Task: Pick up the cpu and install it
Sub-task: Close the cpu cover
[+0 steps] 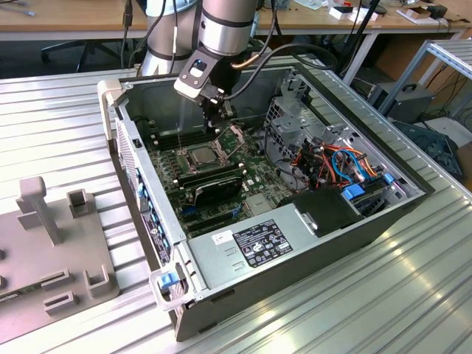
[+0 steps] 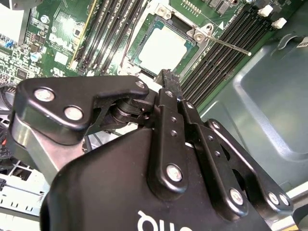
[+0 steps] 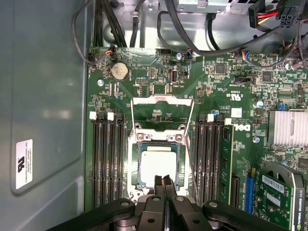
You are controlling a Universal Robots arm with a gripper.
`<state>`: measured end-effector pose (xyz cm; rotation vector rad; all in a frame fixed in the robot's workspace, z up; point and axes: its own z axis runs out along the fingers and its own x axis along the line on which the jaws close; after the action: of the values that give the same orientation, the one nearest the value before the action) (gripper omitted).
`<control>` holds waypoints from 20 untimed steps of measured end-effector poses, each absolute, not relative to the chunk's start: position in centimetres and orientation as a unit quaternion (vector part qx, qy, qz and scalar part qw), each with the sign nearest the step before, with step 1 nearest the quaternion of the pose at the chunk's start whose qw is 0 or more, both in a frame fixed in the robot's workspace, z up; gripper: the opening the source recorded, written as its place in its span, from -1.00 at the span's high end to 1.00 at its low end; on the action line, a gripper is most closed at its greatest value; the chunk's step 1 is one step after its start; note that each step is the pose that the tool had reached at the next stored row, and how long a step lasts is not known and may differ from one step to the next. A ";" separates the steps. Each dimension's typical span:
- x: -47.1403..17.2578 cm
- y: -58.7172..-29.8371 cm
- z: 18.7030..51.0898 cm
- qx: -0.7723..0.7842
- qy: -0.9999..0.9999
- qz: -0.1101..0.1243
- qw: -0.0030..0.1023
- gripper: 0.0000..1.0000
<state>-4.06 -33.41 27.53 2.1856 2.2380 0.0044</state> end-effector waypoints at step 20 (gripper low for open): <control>1.1 -33.4 27.5 0.699 0.715 0.002 0.007 0.79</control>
<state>1.08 -33.40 27.52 2.1858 2.2380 0.0047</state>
